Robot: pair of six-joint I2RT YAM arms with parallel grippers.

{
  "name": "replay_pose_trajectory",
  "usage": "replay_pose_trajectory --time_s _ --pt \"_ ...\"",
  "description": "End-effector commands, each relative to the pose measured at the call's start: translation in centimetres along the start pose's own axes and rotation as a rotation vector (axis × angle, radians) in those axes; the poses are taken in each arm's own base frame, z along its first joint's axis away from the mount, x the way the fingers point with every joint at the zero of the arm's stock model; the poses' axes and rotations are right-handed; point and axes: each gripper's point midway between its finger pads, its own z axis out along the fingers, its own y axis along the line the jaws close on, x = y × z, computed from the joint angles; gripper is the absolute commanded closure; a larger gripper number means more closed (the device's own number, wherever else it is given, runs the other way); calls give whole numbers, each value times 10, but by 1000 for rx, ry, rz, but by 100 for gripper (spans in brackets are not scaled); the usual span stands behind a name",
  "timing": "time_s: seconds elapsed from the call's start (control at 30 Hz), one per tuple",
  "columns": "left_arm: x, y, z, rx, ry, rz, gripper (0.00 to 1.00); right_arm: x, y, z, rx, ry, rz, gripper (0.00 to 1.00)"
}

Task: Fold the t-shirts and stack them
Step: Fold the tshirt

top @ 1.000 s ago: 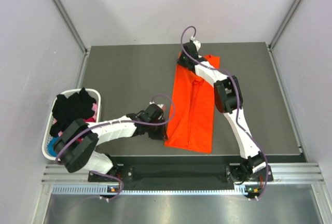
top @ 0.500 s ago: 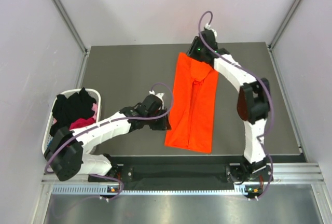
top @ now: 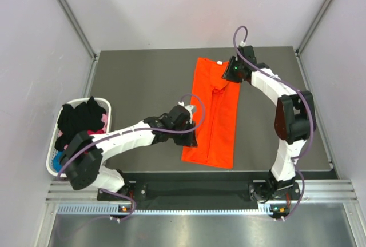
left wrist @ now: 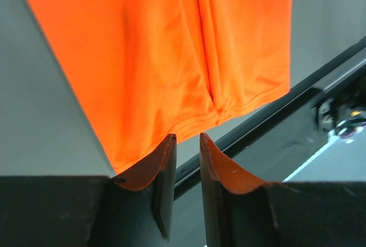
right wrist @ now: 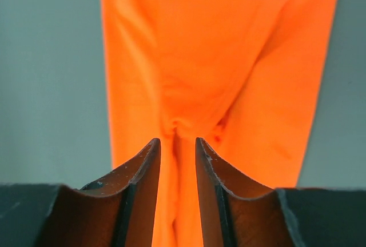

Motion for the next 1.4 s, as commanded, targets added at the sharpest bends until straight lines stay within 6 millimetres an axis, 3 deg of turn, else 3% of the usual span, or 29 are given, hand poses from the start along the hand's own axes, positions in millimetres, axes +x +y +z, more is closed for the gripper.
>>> replay_pose_trajectory --time_s 0.0,0.03,0.13,0.23,0.33,0.43,0.73,1.0,1.37 --pt "-7 -14 12 5 -26 21 72 -26 -5 13 -37 -50 -49 69" --pt "-4 -12 16 -11 -20 19 72 -37 -10 16 -36 -68 -48 70" --pt "1 -7 26 -59 -7 22 71 -43 -26 40 -47 -49 -30 72" --pt "2 -5 34 -81 -1 25 71 -61 -32 49 -53 -68 -30 72" --pt "4 -8 40 -83 5 35 71 -67 -41 68 -57 -60 -43 71" --pt "8 -5 47 -98 21 40 71 -80 -43 73 -60 -75 -80 68" --pt "19 -2 62 -133 56 55 71 -76 -56 101 -68 -31 -139 63" --pt "24 0 66 -159 64 65 71 -69 -70 109 -26 -19 -181 61" --pt "33 0 67 -175 83 72 71 -67 -72 113 -32 -18 -215 62"
